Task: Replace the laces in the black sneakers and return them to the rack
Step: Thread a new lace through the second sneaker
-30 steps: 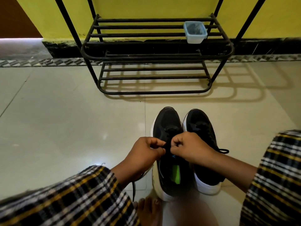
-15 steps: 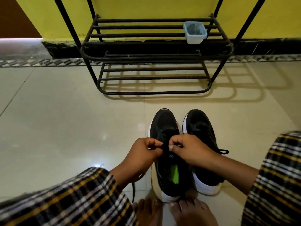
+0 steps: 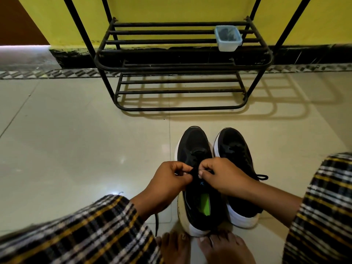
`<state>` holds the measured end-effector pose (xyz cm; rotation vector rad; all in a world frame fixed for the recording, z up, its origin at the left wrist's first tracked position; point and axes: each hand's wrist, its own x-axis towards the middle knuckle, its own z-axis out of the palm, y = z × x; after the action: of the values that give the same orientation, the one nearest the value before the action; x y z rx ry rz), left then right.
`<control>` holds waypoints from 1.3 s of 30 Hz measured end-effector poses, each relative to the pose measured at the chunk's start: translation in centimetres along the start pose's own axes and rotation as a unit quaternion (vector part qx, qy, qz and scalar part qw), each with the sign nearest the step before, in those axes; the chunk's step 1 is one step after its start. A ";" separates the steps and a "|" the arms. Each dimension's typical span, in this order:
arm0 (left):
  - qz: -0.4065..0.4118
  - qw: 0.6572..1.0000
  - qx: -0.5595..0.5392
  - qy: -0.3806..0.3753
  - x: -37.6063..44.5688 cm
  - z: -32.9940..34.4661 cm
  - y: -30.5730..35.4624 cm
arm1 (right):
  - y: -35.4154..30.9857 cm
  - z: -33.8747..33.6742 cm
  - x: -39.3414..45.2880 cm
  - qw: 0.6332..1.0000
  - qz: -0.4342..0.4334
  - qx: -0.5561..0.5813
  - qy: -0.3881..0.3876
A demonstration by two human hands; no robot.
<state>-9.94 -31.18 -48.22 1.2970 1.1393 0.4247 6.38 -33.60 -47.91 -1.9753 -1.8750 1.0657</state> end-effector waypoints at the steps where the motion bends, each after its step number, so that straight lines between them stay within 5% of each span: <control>1: 0.001 1.000 0.001 -0.003 0.0 0.0 0.0 | 0.0 0.1 0.0 1.000 0.003 0.003 0.004; 13: 0.042 0.997 0.058 -0.012 0.6 0.0 -1.0 | 0.1 0.2 0.5 0.996 0.061 0.069 0.005; 26: 0.069 0.991 0.114 0.019 1.8 0.5 -1.2 | 0.4 0.6 0.2 0.995 0.022 0.092 0.036; 31: 0.068 0.984 0.163 0.030 2.3 0.4 -1.4 | 0.5 0.4 -0.7 0.989 -0.061 -0.072 0.111; 36: 0.030 0.989 0.135 0.047 2.8 0.1 -2.0 | 0.9 0.2 -1.2 0.983 -0.103 -0.141 0.052; 39: 0.030 0.988 0.133 0.066 2.8 -0.3 -2.6 | 0.9 0.4 -1.8 0.963 -0.178 -0.186 0.082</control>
<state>-9.86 -29.56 -51.72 1.5571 1.3038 0.4166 7.00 -35.51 -48.14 -1.7275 -2.3454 0.4629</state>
